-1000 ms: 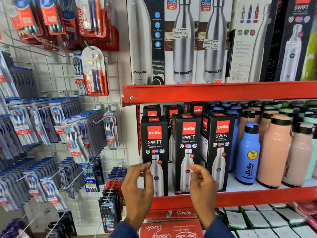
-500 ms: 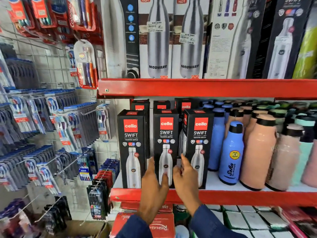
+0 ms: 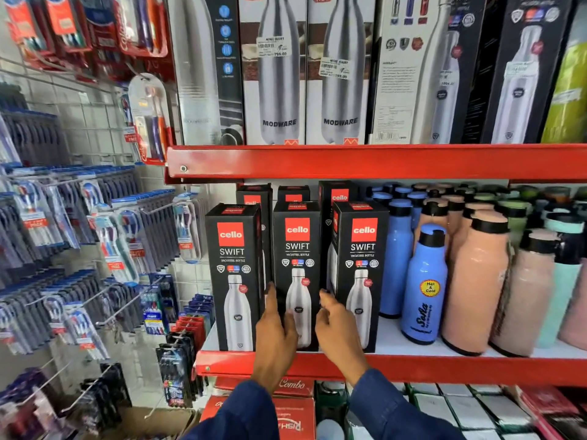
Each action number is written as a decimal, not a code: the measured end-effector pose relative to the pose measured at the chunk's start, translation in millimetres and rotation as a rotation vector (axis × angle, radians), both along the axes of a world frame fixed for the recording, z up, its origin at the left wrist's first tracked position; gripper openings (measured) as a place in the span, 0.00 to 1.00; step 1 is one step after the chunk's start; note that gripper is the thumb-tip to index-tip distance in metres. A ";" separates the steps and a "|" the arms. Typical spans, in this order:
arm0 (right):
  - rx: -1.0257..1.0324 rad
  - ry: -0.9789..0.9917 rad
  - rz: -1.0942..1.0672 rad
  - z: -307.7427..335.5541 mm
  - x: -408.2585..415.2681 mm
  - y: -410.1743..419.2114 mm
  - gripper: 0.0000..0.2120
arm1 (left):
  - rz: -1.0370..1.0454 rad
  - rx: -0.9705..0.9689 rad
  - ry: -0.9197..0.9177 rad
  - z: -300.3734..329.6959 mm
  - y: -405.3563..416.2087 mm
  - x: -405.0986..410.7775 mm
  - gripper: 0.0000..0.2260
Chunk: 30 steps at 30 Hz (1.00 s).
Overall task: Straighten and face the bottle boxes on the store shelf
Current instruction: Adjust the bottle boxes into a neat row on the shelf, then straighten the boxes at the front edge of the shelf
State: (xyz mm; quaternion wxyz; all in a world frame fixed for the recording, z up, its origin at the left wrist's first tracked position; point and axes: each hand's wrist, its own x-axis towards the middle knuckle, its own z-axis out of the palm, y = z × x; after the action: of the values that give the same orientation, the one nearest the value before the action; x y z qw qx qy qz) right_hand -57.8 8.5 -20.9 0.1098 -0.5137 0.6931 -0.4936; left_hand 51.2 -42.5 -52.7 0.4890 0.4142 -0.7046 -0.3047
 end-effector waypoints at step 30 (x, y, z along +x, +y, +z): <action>-0.131 -0.095 -0.036 -13.2 8.4 15.7 0.20 | -0.025 -0.102 -0.022 0.2 19.4 18.0 0.25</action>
State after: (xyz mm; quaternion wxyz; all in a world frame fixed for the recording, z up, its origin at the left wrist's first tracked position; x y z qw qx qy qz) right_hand -49.4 24.2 -34.1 0.0997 -0.4831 0.6626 -0.5636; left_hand 69.2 -23.0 -52.5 0.4980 0.3832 -0.7296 -0.2701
